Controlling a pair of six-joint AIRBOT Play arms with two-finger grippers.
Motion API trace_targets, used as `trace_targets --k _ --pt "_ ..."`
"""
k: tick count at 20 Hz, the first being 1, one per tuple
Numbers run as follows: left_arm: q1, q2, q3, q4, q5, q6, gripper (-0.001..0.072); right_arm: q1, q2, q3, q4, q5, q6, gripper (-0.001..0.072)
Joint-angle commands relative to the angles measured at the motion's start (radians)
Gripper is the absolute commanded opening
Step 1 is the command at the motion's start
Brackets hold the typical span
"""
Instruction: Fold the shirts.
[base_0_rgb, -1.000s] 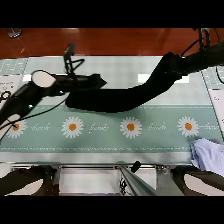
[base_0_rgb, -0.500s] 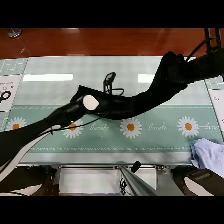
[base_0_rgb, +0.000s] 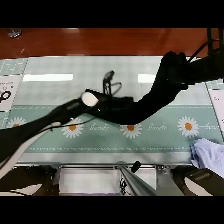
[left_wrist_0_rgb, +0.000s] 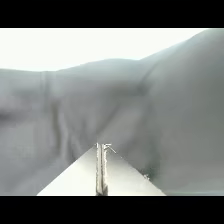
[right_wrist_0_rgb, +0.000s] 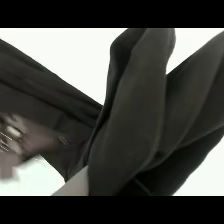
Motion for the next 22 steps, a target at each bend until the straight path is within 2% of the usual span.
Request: trace_targets --k 1,3,7,11,15,18,19,21,22 --pt "0.197 0.196 0.002 0.146 -0.054 0.028 0.0020 0.002 -0.024 -0.081 0.089 -0.067 0.022 0.0028" --pt "0.346 0.357 0.002 0.204 -0.098 0.028 0.0020 0.013 -0.074 -0.128 0.185 -0.151 0.013 0.0028" --pt "0.644 0.623 0.002 0.246 -0.231 0.028 0.0020 0.151 -0.232 -0.134 0.256 -0.391 0.014 0.0028" --pt "0.885 0.772 0.002 0.271 -0.421 0.028 0.0021 0.307 -0.396 -0.134 0.384 -0.663 0.014 0.0028" --pt "1.016 0.843 0.002 0.271 -0.595 0.027 0.0021 0.396 -0.513 -0.134 0.509 -0.851 0.015 0.0028" --pt "1.029 0.859 0.002 0.271 -0.654 0.027 0.0021 0.435 -0.573 -0.134 0.607 -0.942 0.014 0.0031" --pt "1.029 0.859 0.000 0.271 -0.662 0.027 0.0021 0.446 -0.586 -0.134 0.628 -0.964 0.014 0.0123" --pt "1.029 0.857 -0.012 0.271 -0.661 0.028 0.0021 0.464 -0.593 -0.134 0.637 -0.970 0.002 0.0376" --pt "1.029 0.855 -0.023 0.271 -0.660 0.028 0.0021 0.464 -0.591 -0.134 0.641 -0.955 -0.017 0.0462"
